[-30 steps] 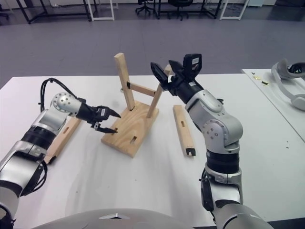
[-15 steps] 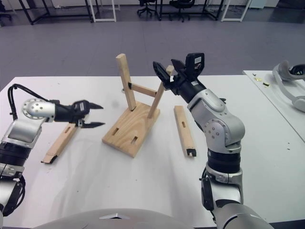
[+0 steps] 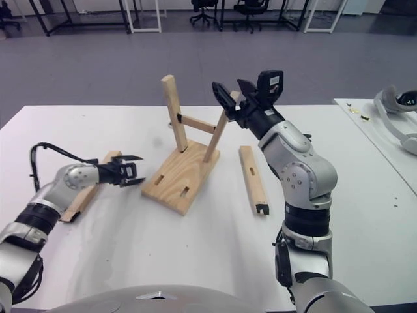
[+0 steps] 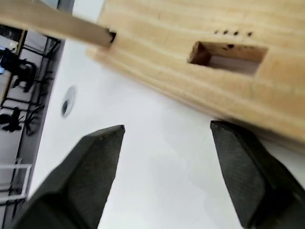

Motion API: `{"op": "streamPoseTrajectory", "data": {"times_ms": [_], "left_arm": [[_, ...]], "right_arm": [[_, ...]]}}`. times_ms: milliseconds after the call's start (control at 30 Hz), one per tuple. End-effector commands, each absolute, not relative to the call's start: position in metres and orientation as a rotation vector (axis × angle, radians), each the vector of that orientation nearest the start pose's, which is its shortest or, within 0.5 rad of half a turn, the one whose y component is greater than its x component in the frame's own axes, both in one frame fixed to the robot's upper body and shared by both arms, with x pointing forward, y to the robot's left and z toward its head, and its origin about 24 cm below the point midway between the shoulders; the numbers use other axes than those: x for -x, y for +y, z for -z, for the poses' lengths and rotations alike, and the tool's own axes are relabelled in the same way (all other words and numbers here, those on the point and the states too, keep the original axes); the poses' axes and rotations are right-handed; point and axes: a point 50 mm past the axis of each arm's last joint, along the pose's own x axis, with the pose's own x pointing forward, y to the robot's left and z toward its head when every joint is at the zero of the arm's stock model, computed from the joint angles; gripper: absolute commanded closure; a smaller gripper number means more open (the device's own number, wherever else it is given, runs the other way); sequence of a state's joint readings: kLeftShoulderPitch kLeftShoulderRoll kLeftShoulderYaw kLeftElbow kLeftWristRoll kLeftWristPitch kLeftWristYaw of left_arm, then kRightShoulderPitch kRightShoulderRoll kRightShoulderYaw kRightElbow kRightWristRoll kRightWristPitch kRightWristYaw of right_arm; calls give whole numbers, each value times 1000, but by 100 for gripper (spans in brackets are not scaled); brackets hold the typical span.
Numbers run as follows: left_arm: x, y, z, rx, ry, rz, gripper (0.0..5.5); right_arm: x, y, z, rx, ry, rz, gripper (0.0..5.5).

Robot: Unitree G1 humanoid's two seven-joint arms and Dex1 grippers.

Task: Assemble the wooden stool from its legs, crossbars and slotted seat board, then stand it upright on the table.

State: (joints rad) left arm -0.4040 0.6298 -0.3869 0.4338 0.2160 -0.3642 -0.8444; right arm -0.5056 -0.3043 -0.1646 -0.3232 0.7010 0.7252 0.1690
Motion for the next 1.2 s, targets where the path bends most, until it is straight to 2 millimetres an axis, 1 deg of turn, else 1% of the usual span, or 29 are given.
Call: {"op": "streamPoseTrajectory", "data": {"times_ms": [33,100,167,200,233,267,300,333,400,467,500,567,667,733,800,867,900,933,967,1000,1100,1133,1200], "left_arm": [[-259,177,-35,-926,300,1330,216],[-260,187,-38,-932,323,1284,216],[-267,210,-43,-1000,356,1143,216],[-271,224,-47,-1001,378,1027,216],[-275,238,-53,-977,383,897,216],[-277,247,-59,-898,365,776,216],[-277,251,-62,-799,342,678,216],[-276,250,-63,-720,316,626,216],[-273,242,-67,-526,237,539,216],[-270,234,-74,-362,170,470,216],[-269,231,-77,-301,141,439,216],[-267,226,-84,-218,95,395,216],[-267,222,-88,-185,89,357,216],[-267,221,-89,-179,94,346,216],[-267,220,-93,-176,88,342,216],[-266,219,-96,-178,81,344,216],[-266,218,-98,-174,68,348,216],[-266,217,-101,-166,59,347,216],[-266,217,-103,-165,49,344,216],[-266,216,-104,-148,56,351,216],[-266,214,-110,-141,46,353,216],[-266,213,-112,-143,41,354,216],[-266,211,-114,-138,35,365,216]], "right_arm": [[-299,-156,-207,-248,-124,-493,155],[-299,-156,-207,-246,-124,-491,155],[-300,-156,-208,-245,-126,-492,155],[-299,-157,-208,-242,-127,-492,155],[-298,-158,-208,-239,-126,-487,155],[-297,-160,-206,-234,-121,-476,155],[-297,-168,-202,-222,-112,-436,155],[-298,-178,-197,-209,-95,-375,155],[-302,-218,-176,-155,-23,-123,155],[-295,-250,-152,-86,58,57,155],[-288,-258,-140,-53,112,95,155],[-278,-265,-115,-7,234,129,155],[-264,-270,-79,10,447,128,155],[-256,-274,-60,-30,579,136,155],[-249,-280,-45,-80,679,152,155],[-242,-283,-35,-138,752,162,155],[-239,-283,-31,-172,783,161,175],[-237,-283,-28,-199,801,156,184],[-236,-283,-27,-220,812,148,212],[-236,-283,-27,-221,813,141,231],[-237,-284,-30,-142,804,120,285],[-238,-284,-29,-126,803,117,292],[-238,-283,-28,-114,803,113,336]]}}
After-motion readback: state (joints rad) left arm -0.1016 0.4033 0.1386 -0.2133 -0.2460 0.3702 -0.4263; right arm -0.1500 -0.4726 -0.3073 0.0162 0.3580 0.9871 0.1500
